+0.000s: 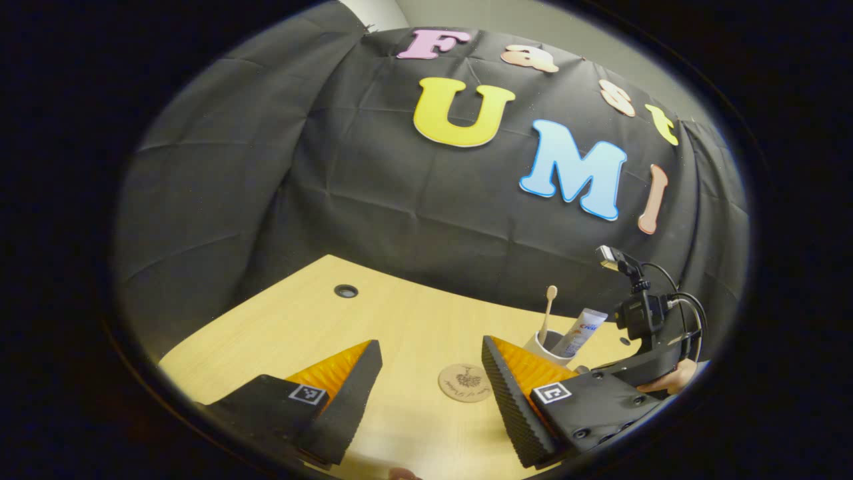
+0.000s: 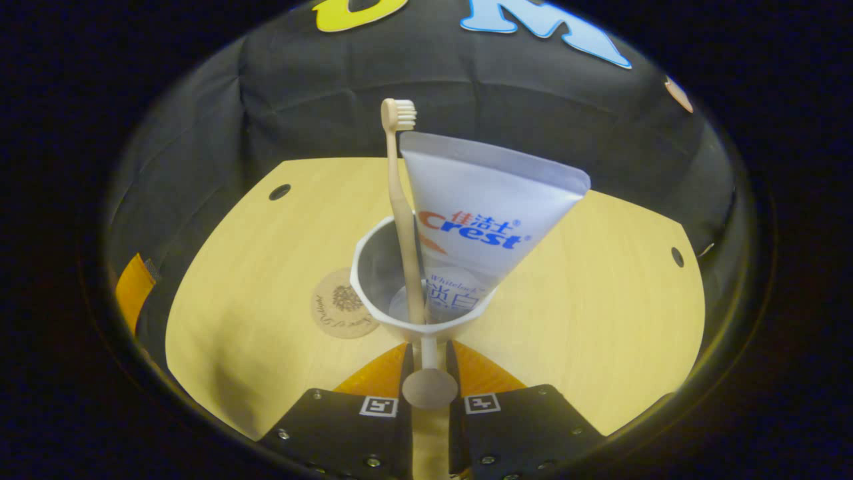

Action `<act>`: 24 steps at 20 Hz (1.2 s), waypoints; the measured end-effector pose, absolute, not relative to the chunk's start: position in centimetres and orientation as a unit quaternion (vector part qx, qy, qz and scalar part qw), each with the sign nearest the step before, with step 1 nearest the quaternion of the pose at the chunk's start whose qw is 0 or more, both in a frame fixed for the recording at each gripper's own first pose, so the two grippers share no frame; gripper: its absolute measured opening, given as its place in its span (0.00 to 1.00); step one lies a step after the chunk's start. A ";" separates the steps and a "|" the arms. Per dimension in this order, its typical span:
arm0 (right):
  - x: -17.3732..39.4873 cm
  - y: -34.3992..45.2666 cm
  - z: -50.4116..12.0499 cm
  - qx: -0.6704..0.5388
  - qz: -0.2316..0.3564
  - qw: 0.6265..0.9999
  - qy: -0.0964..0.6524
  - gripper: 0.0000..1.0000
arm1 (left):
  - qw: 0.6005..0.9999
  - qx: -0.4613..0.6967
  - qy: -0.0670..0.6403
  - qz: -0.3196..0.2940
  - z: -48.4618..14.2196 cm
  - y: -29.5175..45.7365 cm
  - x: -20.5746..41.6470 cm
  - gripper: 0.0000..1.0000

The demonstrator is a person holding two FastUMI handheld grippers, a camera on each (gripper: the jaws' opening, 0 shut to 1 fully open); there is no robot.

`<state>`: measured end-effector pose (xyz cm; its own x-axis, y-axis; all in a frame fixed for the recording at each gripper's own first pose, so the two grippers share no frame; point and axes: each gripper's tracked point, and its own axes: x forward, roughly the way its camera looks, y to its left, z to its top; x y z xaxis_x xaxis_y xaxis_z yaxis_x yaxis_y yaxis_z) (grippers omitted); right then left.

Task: Put the toothbrush and toothpaste on the desktop into the cup, then pick up the cup and place it on the coaster on the desktop.

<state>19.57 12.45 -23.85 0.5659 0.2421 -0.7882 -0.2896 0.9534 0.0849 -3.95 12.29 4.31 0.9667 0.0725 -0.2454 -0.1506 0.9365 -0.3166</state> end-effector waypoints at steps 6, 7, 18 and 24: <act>19.6 16.8 -23.4 -0.050 0.177 0.882 0.435 0.17 | 0.973 -0.175 0.120 0.088 4.0 16.0 -7.0 0.96; 19.4 17.2 -23.1 -0.052 0.181 0.882 0.433 0.21 | 0.972 -0.177 0.122 0.092 3.7 16.8 -7.2 0.96; 20.0 19.7 -23.4 -0.061 0.175 0.879 0.440 0.21 | 0.971 -0.183 0.120 0.100 3.3 19.4 -8.0 0.93; 19.2 19.7 -22.9 -0.057 0.167 0.878 0.445 0.49 | 0.973 -0.177 0.114 0.094 4.2 18.8 -8.4 0.96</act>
